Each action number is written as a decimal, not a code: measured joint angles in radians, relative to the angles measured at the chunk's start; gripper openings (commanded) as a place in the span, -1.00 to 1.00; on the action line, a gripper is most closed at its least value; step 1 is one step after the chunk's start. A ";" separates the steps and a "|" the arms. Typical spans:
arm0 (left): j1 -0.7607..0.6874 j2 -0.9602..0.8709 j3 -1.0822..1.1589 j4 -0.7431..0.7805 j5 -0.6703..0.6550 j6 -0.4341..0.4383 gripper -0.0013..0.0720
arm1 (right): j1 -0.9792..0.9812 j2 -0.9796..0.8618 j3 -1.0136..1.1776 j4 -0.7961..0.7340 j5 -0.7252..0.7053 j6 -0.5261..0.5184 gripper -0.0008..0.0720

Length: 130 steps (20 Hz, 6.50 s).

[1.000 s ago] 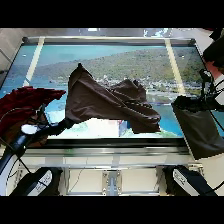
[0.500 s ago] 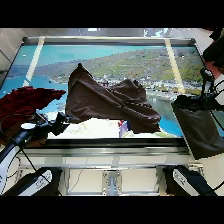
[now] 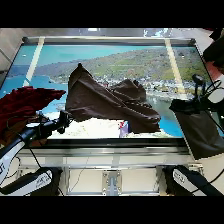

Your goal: Fold the shirts.

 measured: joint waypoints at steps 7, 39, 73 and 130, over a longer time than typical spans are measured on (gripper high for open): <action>-0.004 -0.005 0.001 -0.053 0.012 0.048 -0.94 | 0.000 -0.290 -0.022 0.207 -0.048 -0.082 0.16; 0.565 0.562 1.073 0.415 -0.594 0.156 -0.95 | 0.001 0.298 0.765 0.114 0.251 -0.112 -0.96; 0.431 0.120 0.819 0.593 -0.453 0.058 0.92 | -0.423 -0.108 0.634 0.169 0.188 -0.201 0.09; 0.214 0.097 -0.138 -0.116 -0.038 0.157 -0.93 | -0.204 -0.170 -0.501 0.693 -0.301 -0.308 0.16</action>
